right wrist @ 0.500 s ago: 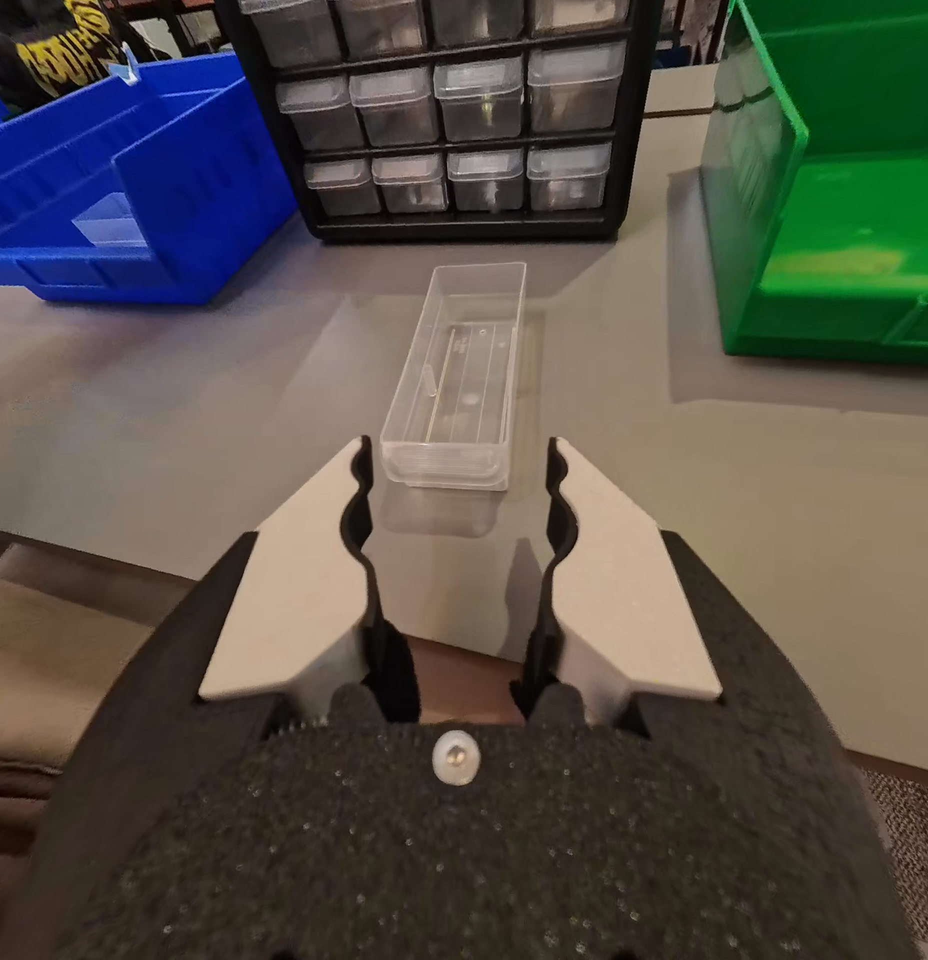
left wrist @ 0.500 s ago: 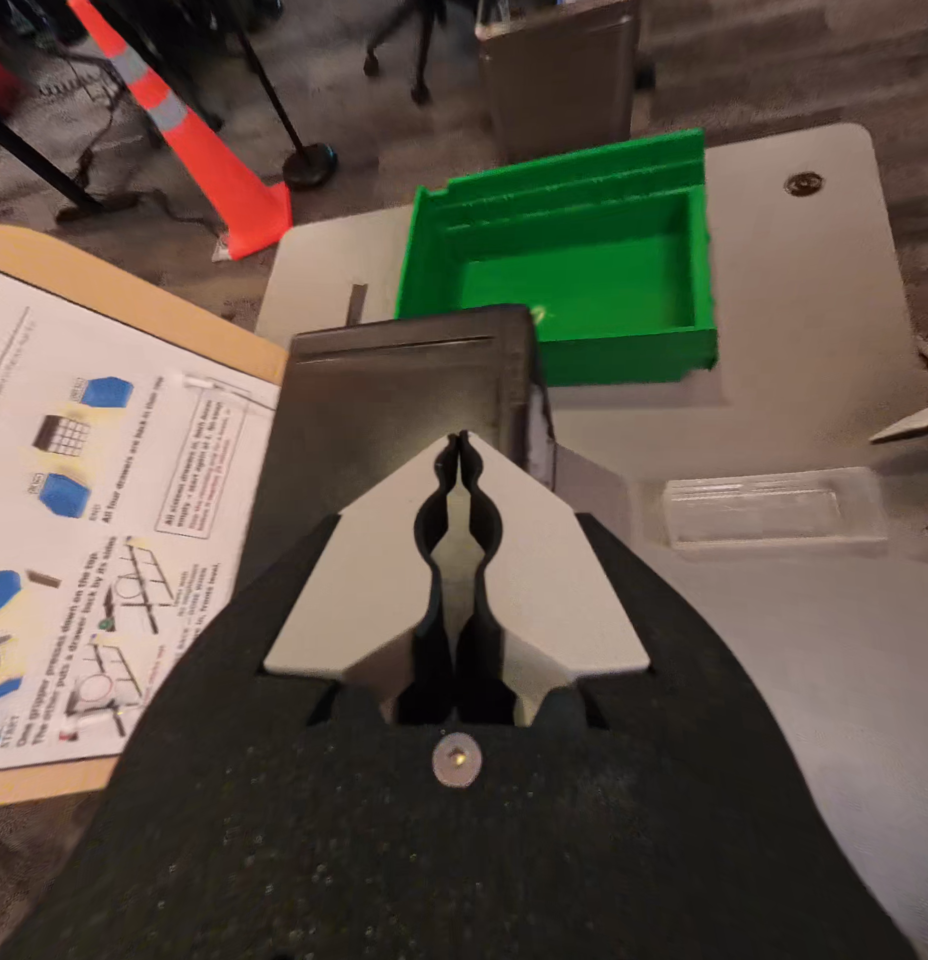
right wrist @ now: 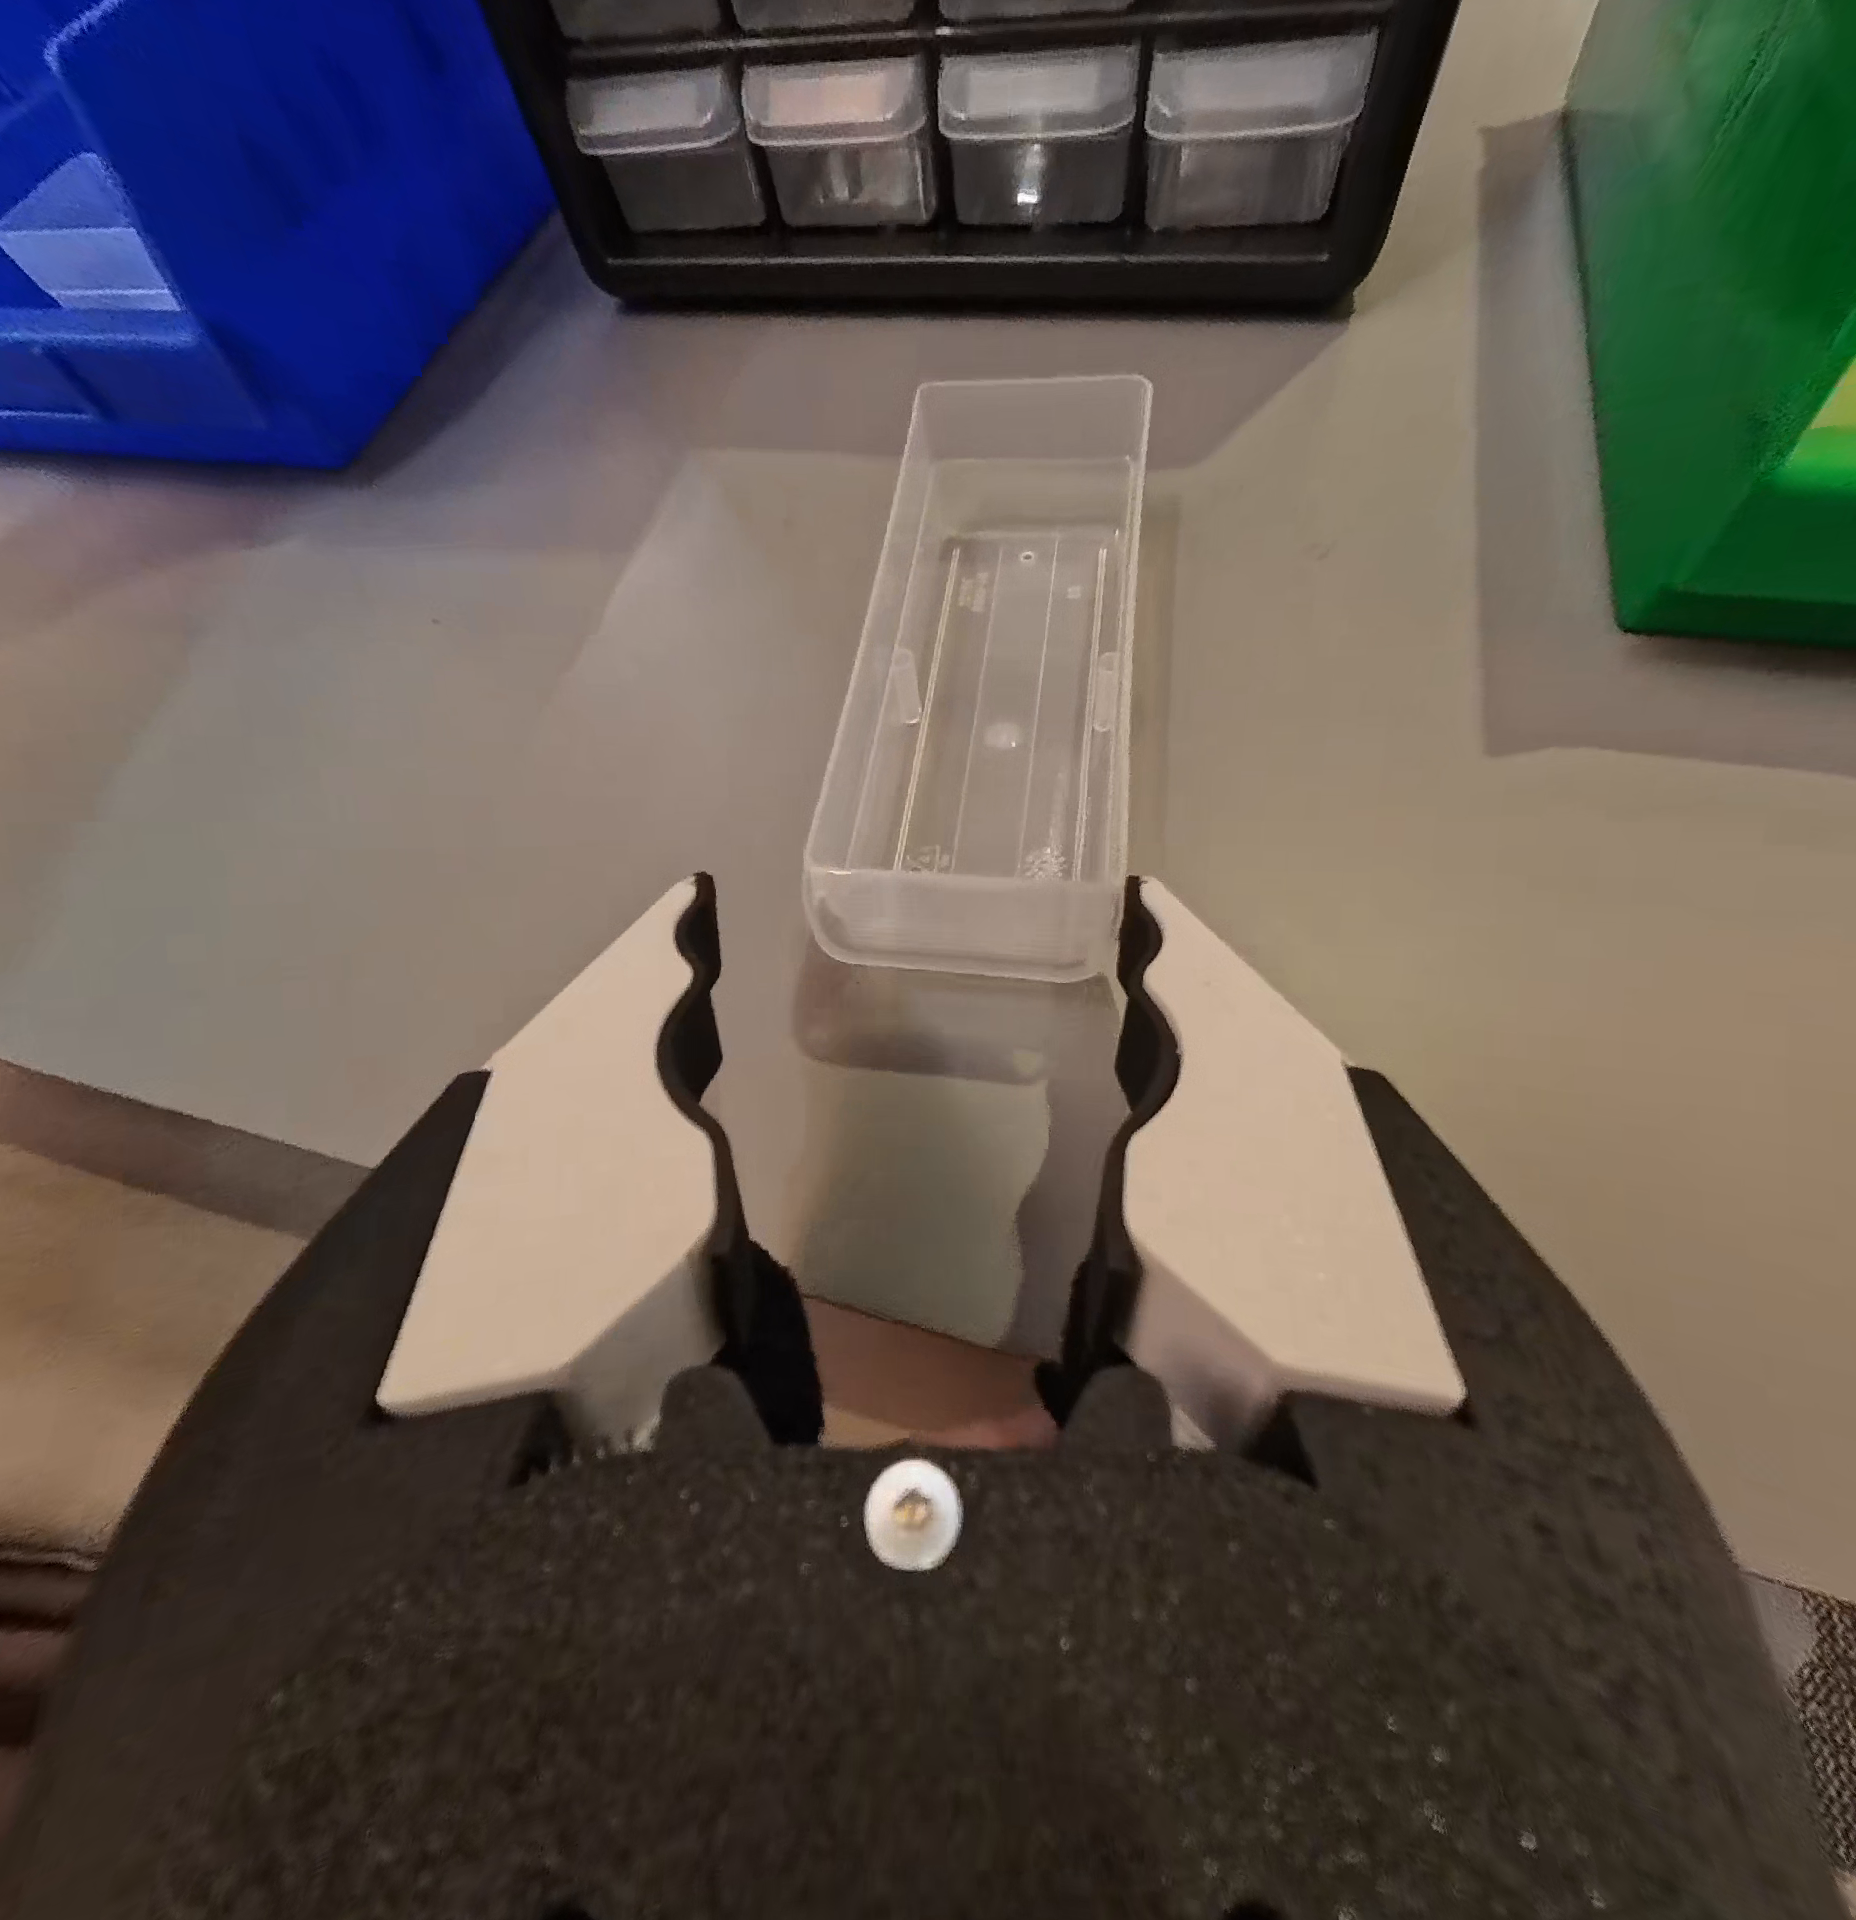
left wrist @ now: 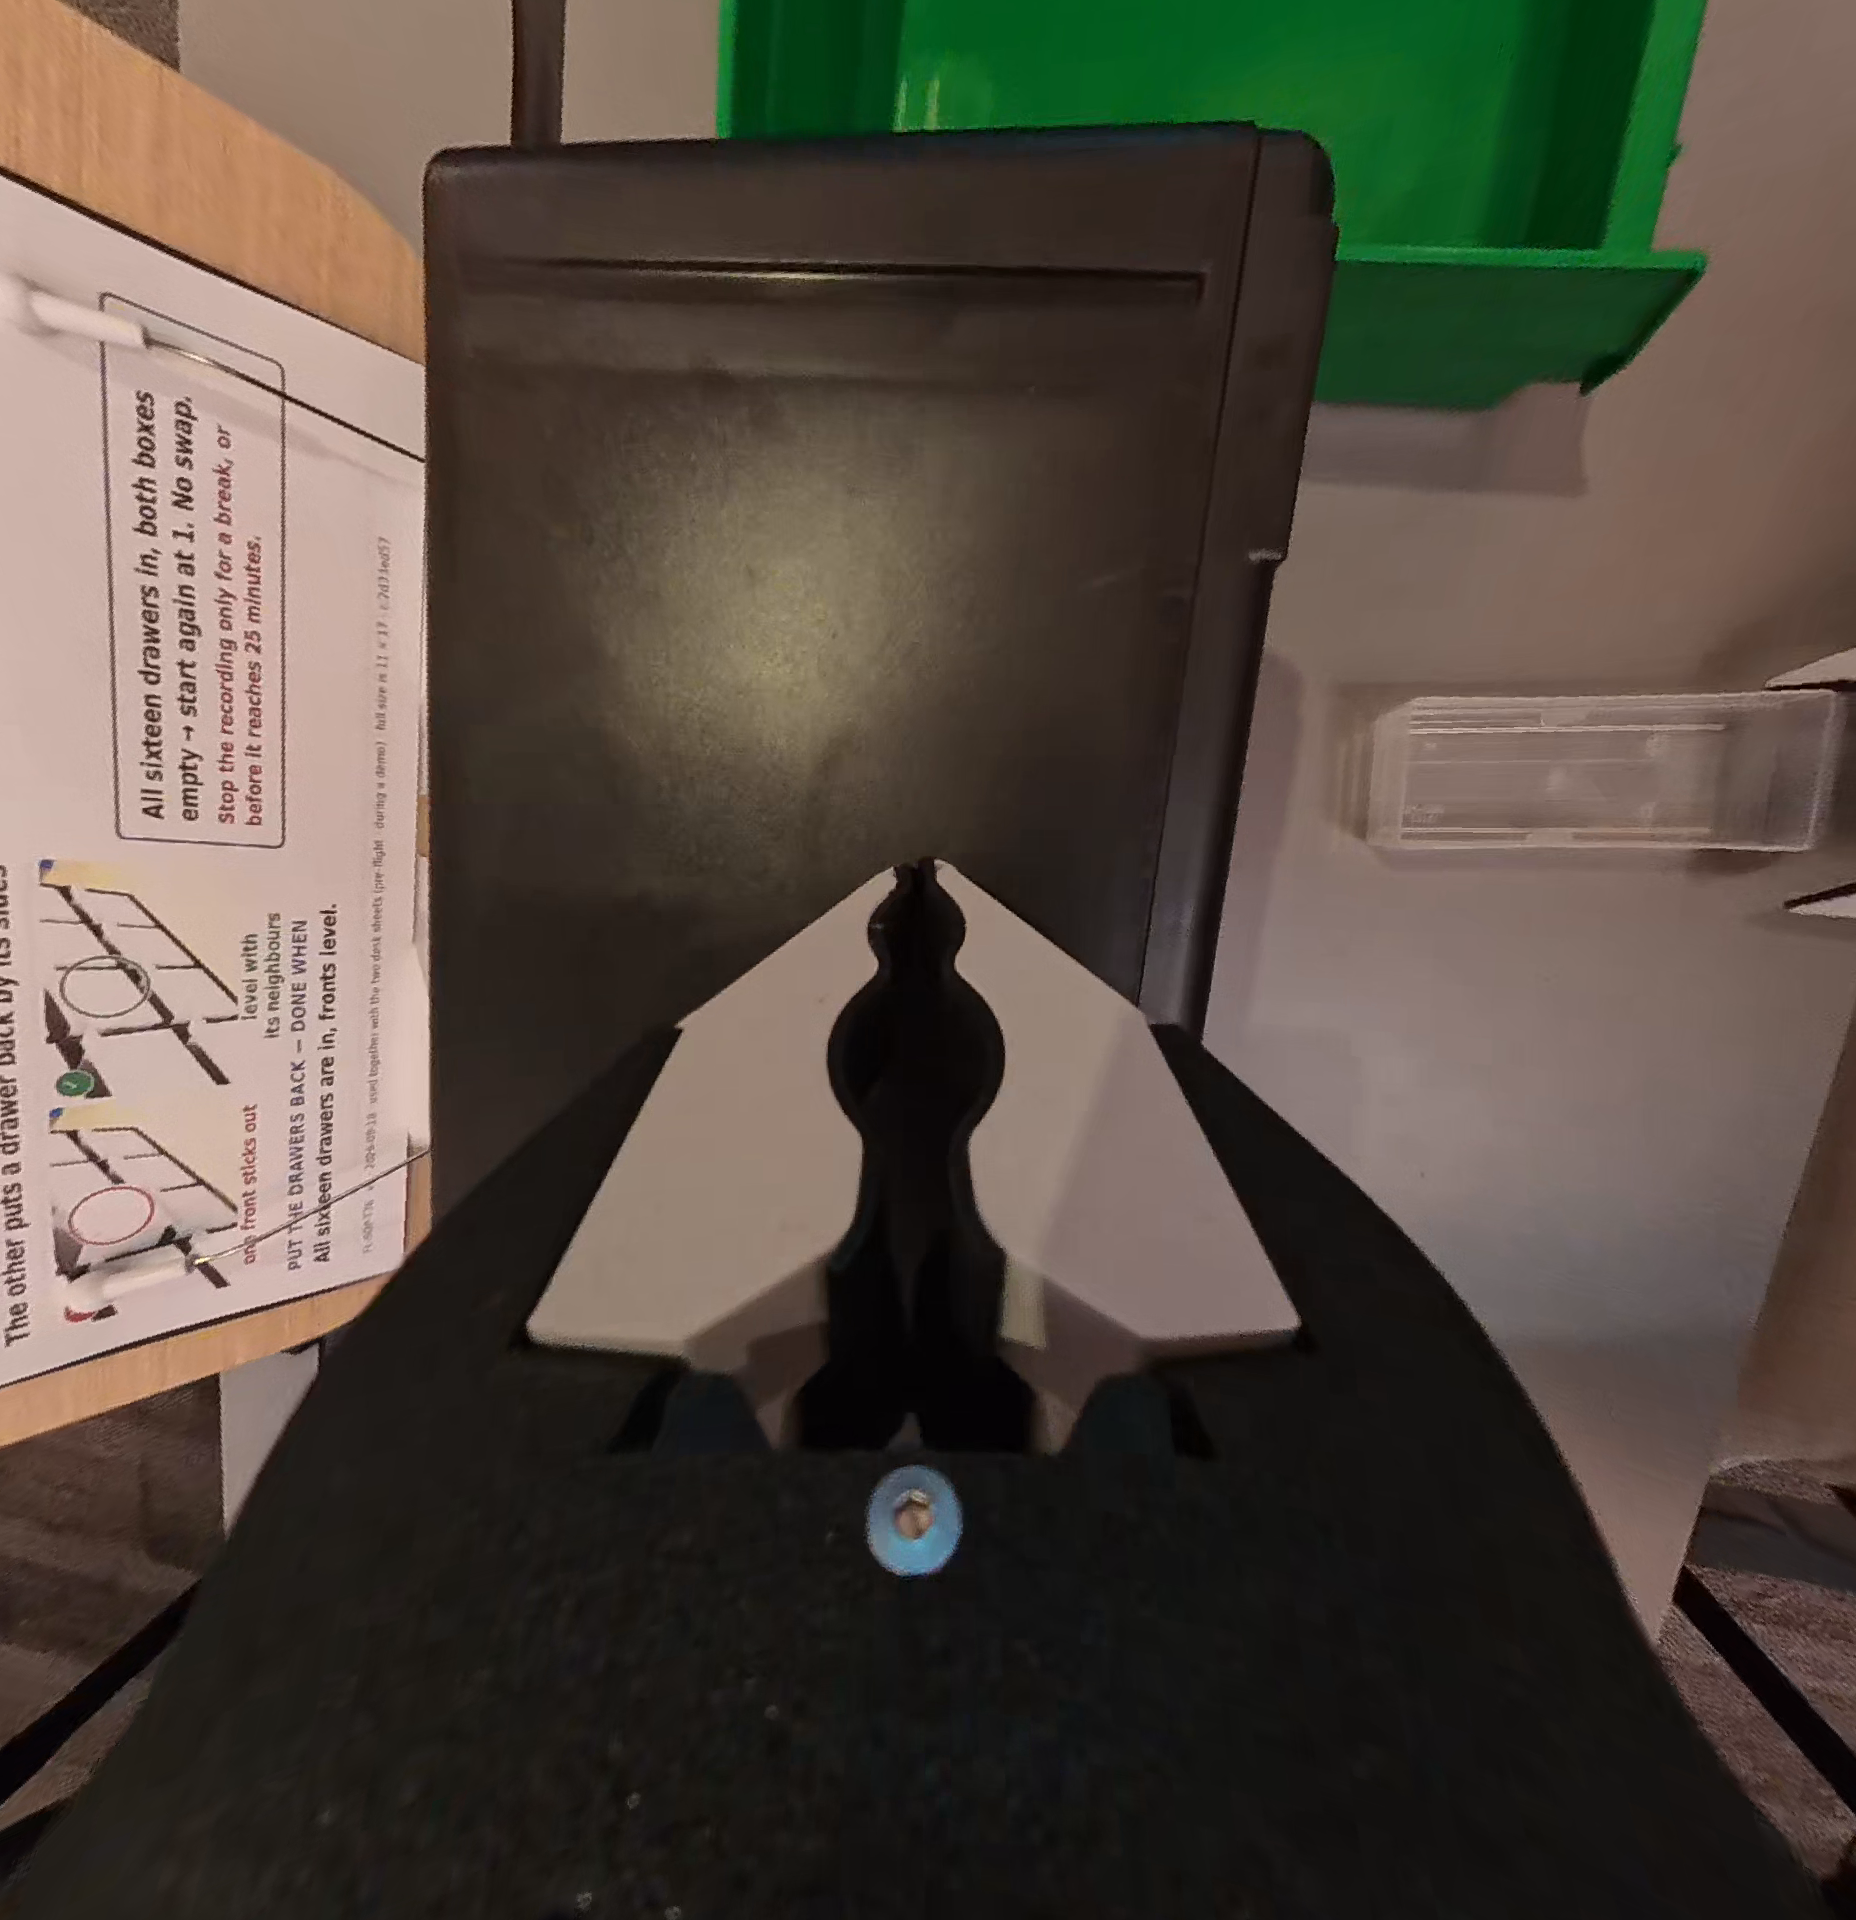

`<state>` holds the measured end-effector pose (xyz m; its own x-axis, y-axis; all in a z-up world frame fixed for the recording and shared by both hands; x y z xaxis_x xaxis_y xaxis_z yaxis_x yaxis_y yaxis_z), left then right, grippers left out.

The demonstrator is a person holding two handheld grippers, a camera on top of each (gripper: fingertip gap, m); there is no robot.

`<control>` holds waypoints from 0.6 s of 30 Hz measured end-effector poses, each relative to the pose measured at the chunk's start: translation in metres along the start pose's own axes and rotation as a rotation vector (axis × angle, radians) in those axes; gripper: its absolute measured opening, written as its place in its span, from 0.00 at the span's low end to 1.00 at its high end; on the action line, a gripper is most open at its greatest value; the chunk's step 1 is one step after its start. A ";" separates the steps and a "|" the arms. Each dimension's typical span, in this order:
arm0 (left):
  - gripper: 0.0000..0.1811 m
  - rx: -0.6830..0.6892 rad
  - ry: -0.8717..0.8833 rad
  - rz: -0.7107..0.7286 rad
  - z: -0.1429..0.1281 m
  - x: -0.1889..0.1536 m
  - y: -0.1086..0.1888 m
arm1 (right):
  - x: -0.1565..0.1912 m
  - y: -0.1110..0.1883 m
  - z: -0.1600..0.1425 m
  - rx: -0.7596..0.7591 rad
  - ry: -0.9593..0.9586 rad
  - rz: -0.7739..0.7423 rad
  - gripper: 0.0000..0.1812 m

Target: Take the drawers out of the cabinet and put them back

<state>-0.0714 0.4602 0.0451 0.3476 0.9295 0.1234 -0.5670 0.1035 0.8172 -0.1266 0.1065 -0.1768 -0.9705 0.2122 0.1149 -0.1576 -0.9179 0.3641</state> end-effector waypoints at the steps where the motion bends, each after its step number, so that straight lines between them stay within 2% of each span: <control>1: 0.00 0.002 0.006 0.004 0.000 0.000 0.000 | 0.000 -0.002 -0.001 0.009 -0.001 -0.009 0.42; 6: 0.00 -0.002 0.023 0.002 0.000 0.000 0.000 | -0.001 -0.014 -0.004 0.032 0.011 -0.065 0.43; 11: 0.00 0.000 0.014 0.002 0.000 0.000 0.000 | -0.007 -0.027 -0.003 0.089 0.043 -0.130 0.36; 18: 0.00 -0.017 0.029 -0.009 -0.001 0.001 0.000 | -0.021 -0.013 0.014 0.005 0.036 -0.137 0.35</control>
<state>-0.0720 0.4616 0.0448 0.3311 0.9384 0.0994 -0.5766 0.1178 0.8085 -0.1020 0.1185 -0.1704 -0.9460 0.3226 0.0304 -0.2877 -0.8795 0.3790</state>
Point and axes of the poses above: each gripper's, where its closed fingertips meet, y back along the fingers, z out of its top, x = y × z across the jaws, the point moved 9 cm from there along y, back along the fingers, and after that the axes turned 10 degrees about -x, right-handed, at the moved point
